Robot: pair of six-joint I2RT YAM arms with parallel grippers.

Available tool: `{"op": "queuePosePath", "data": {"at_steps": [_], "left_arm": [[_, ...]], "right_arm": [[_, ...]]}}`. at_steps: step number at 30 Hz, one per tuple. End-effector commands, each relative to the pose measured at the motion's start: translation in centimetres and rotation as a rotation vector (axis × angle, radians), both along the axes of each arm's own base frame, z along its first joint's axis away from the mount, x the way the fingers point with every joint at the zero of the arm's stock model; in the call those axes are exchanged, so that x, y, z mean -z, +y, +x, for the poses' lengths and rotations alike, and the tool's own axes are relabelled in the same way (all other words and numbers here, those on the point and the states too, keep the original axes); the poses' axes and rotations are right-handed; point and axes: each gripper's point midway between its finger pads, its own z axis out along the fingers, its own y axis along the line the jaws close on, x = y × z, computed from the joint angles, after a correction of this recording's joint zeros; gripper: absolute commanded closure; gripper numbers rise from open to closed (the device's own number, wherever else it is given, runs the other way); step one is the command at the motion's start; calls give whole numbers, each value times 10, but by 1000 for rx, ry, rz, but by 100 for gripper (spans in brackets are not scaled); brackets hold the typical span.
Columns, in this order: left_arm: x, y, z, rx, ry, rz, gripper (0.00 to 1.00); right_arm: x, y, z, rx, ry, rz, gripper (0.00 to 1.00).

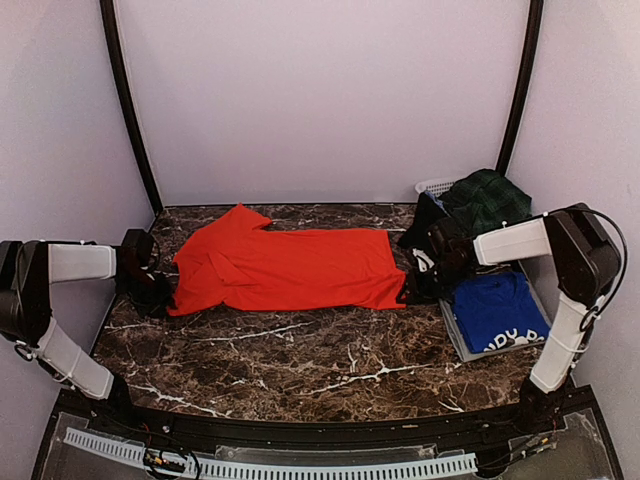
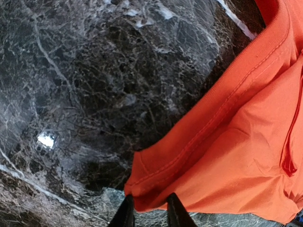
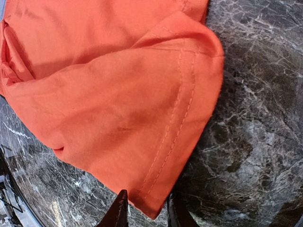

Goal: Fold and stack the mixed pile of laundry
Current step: Smooth out the 1/3-folded T-shirt at the center of the board.

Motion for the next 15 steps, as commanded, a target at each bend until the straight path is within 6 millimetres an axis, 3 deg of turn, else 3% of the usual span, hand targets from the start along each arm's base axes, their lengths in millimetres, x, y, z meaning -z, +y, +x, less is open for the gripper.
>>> {"op": "queuePosePath", "data": {"at_steps": [1,5,15], "left_arm": [[2,3,1,1,-3,12,84],[-2,5,5,9,0,26,97],[-36,33,-5,39,5,205,100]], "right_arm": [[12,1,-7,-10,32,-13,80],[10,0,-8,-15,30,-20,99],[-15,-17,-14,6,-12,-85,100]]}}
